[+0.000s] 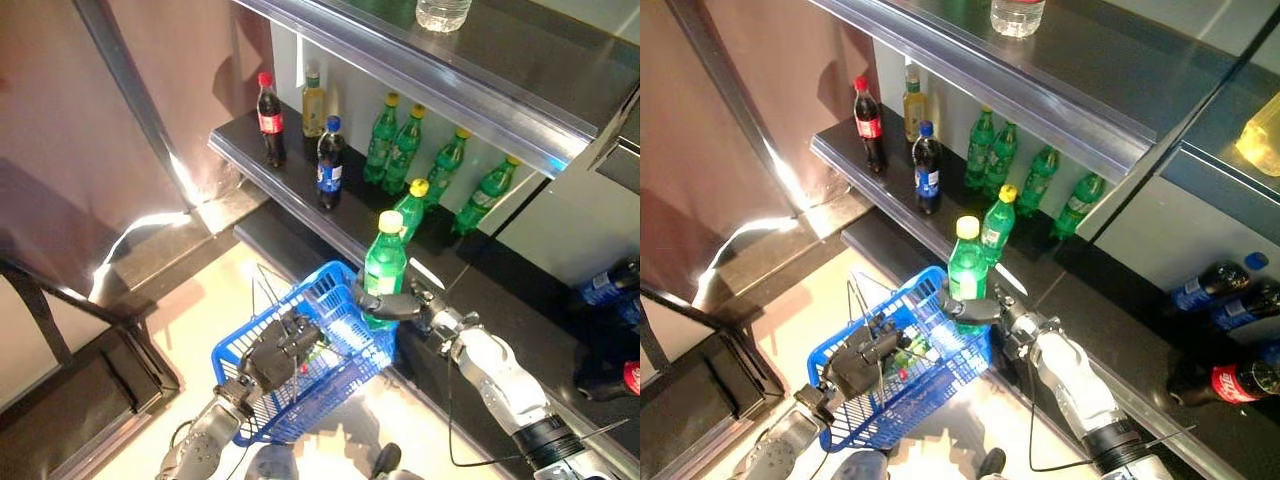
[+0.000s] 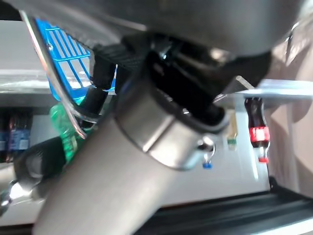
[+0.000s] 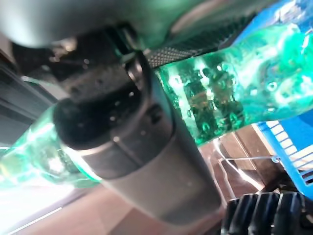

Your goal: Pick up the drink and place into the basket.

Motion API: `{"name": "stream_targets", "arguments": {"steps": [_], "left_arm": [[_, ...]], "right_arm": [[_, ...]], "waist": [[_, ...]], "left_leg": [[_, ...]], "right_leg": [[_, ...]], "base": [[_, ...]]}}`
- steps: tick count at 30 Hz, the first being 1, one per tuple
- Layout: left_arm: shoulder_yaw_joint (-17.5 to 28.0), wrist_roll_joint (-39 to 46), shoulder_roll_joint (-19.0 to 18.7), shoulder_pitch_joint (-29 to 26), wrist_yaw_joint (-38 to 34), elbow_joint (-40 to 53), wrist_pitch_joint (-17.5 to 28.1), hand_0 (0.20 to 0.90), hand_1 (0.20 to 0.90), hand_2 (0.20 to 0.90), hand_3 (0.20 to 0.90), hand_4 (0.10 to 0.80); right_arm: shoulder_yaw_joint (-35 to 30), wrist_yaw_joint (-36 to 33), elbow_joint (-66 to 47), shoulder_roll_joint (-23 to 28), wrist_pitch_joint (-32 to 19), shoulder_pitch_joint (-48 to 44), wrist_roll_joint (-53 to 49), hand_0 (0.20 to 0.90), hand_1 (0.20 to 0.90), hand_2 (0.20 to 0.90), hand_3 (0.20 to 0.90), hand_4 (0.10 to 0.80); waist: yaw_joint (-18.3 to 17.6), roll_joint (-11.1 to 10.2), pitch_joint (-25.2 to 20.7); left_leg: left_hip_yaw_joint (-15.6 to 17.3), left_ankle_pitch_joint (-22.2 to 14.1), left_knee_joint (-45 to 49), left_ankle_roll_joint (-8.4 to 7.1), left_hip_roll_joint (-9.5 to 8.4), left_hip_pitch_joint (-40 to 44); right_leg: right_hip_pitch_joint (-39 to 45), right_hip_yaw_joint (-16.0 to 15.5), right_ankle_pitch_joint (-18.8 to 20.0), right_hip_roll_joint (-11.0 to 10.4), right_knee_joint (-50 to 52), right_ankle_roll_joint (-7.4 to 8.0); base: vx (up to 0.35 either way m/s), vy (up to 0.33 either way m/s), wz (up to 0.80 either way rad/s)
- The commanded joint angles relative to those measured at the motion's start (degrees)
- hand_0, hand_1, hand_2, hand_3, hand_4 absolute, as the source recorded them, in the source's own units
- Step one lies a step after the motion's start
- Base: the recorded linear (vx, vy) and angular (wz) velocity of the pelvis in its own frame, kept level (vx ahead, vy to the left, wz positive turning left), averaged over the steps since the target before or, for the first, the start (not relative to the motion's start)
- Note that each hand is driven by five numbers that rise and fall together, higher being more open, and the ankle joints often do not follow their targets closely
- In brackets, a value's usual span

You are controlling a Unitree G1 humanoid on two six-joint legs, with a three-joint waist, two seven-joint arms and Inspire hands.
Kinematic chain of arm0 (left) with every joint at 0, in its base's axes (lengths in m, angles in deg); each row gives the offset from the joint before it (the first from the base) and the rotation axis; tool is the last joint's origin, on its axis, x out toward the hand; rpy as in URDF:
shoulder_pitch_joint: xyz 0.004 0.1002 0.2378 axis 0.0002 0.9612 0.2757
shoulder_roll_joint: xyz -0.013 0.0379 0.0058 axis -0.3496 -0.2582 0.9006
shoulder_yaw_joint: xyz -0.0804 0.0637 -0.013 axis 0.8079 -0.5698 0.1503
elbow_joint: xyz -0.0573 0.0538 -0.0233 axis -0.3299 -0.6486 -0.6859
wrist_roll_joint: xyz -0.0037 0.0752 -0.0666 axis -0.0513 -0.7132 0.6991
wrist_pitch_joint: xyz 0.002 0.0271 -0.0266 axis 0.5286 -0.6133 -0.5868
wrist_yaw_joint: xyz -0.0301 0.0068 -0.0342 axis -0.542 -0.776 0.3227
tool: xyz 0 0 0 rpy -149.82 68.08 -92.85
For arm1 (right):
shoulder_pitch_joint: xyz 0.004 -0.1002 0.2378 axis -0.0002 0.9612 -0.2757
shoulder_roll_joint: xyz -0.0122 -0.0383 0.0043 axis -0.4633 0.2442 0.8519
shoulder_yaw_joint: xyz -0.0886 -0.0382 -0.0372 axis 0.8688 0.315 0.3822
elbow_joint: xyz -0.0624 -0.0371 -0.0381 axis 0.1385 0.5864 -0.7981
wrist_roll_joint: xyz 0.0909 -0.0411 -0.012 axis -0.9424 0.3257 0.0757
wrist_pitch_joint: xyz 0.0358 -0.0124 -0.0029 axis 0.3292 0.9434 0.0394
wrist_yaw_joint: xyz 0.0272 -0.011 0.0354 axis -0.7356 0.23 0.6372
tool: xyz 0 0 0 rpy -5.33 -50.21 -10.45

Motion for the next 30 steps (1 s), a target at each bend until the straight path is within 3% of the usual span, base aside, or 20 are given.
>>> {"name": "stream_targets", "arguments": {"steps": [1, 19, 30], "left_arm": [[-1.4, 5.4, 0.2, -8.3, 6.9, 16.1, 4.9, 0.300, 0.300, 0.300, 0.200, 0.100], [-0.9, 4.4, -5.0, -7.3, 7.3, 26.3, 3.1, 0.300, 0.300, 0.300, 0.200, 0.100], [-3.0, 2.5, -6.1, -8.0, 10.7, 30.2, 0.3, 0.300, 0.300, 0.300, 0.200, 0.100]], "right_arm": [[0.8, -0.2, -7.8, 0.7, -12.2, -6.8, -3.4, 0.300, 0.300, 0.300, 0.200, 0.100], [4.5, -1.9, -6.0, 0.5, -14.0, -9.4, -4.4, 0.300, 0.300, 0.300, 0.200, 0.100], [7.3, -4.4, -1.0, 0.0, -14.2, -13.4, -1.9, 0.300, 0.300, 0.300, 0.200, 0.100]], "waist": [[2.1, -0.6, -9.3], [7.6, -1.0, -9.4], [11.8, -1.3, -9.3]], "left_leg": [[1.8, -1.9, -0.2, 0.81, -0.42, 0.7], [-3.6, -0.3, -0.2, 0.72, -1.40, -1.2], [-9.5, 0.8, -0.2, 0.47, -2.23, -2.7]], "right_leg": [[3.4, -2.0, -0.9, -1.8, -0.1, 2.70], [5.8, -4.8, -2.0, -1.2, -0.1, 2.55], [6.9, -6.8, -3.0, -0.1, -0.1, 1.66]], "base": [[-0.014, 0.003, 0.08], [-0.005, -0.003, 0.13], [-0.008, -0.014, 0.22]]}}
